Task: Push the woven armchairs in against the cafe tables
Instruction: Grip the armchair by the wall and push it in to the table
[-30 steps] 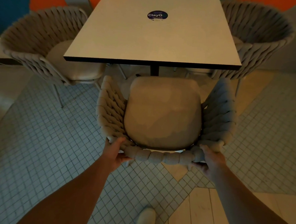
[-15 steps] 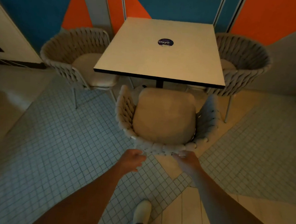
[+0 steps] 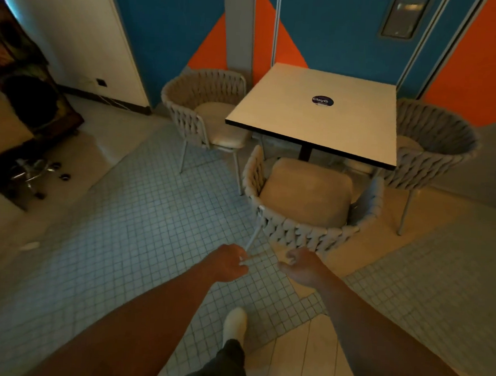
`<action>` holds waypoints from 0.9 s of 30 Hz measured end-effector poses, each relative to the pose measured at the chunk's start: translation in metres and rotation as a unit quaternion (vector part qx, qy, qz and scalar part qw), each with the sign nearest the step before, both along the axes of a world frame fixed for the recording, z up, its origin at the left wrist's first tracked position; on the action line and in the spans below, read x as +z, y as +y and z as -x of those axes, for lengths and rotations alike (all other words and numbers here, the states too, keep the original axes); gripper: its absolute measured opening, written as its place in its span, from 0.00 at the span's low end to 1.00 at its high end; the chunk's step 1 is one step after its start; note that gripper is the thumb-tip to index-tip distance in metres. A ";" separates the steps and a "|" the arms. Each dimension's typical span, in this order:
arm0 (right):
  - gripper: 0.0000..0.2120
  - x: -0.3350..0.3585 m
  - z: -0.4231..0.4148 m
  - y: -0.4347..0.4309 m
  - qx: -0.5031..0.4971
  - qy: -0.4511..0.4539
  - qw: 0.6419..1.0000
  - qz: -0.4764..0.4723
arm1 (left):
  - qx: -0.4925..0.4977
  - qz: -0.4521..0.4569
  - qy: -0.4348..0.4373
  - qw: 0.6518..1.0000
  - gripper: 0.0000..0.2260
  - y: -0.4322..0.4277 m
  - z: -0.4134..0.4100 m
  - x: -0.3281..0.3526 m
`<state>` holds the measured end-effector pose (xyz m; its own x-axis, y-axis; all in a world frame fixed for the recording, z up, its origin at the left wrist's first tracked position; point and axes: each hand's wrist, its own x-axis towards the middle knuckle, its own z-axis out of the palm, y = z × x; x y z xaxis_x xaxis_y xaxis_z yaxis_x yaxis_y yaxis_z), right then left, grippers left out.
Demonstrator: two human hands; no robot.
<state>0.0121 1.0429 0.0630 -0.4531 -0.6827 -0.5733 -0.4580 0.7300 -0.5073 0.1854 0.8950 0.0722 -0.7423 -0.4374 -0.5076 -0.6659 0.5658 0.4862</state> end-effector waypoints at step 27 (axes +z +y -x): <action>0.34 0.015 -0.075 -0.378 0.131 0.005 0.991 -0.005 | 0.094 0.023 -0.018 0.995 0.19 -0.342 -0.120 0.023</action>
<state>0.0868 0.6645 0.0780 -0.2676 -0.7721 -0.5765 -0.6372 0.5906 -0.4952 0.3053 0.5527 0.0951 -0.6264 -0.5901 -0.5093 -0.7790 0.4506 0.4360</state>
